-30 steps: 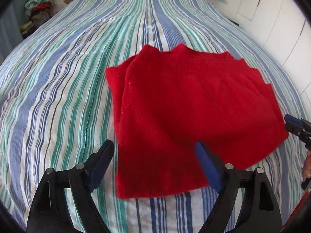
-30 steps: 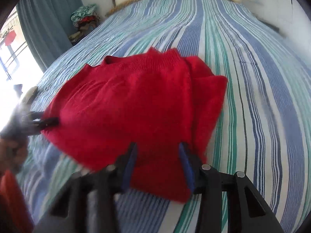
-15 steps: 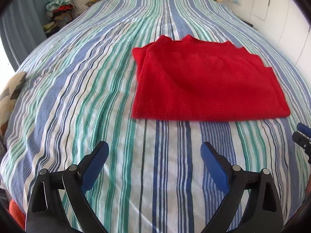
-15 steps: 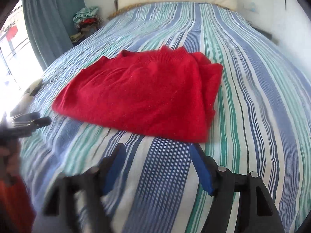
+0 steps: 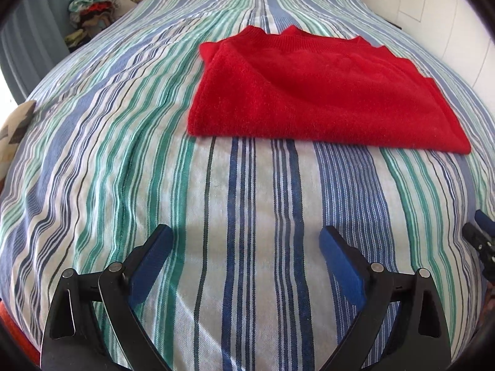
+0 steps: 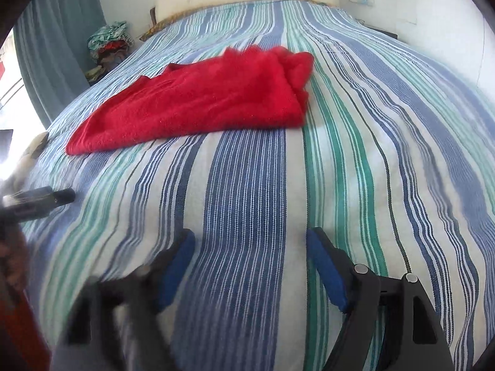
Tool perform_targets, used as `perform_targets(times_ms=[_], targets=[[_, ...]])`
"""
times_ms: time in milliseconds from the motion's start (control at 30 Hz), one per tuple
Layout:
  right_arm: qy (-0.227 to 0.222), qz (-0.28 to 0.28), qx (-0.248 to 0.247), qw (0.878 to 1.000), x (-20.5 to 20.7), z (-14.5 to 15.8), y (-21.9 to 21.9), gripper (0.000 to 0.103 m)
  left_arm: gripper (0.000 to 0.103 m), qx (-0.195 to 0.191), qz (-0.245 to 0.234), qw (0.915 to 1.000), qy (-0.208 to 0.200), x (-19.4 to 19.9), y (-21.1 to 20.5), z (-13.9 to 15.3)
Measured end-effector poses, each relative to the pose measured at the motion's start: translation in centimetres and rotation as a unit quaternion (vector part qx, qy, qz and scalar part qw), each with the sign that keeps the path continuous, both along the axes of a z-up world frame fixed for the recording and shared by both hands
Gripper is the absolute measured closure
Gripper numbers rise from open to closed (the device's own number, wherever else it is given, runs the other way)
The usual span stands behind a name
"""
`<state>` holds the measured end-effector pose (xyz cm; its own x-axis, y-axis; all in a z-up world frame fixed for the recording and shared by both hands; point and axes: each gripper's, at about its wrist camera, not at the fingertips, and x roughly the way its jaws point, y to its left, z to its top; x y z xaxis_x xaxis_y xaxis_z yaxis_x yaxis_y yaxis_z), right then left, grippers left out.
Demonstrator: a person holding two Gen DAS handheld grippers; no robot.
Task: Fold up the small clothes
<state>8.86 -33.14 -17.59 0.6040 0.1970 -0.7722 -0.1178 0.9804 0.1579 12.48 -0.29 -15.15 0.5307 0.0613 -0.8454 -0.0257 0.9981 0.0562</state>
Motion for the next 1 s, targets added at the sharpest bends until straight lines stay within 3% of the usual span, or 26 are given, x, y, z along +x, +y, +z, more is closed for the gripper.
perform_targets(times_ms=[300,1000], targets=[[-0.013,0.003,0.001,1.000,-0.1,-0.3,0.3,0.022,0.001,-0.002,-0.001,1.0000,-0.003,-0.4,0.1,-0.8],[-0.012,0.002,0.000,1.000,-0.4,-0.3,0.4,0.021,0.001,-0.001,-0.014,0.9999,-0.006,-0.8,0.1,-1.4]])
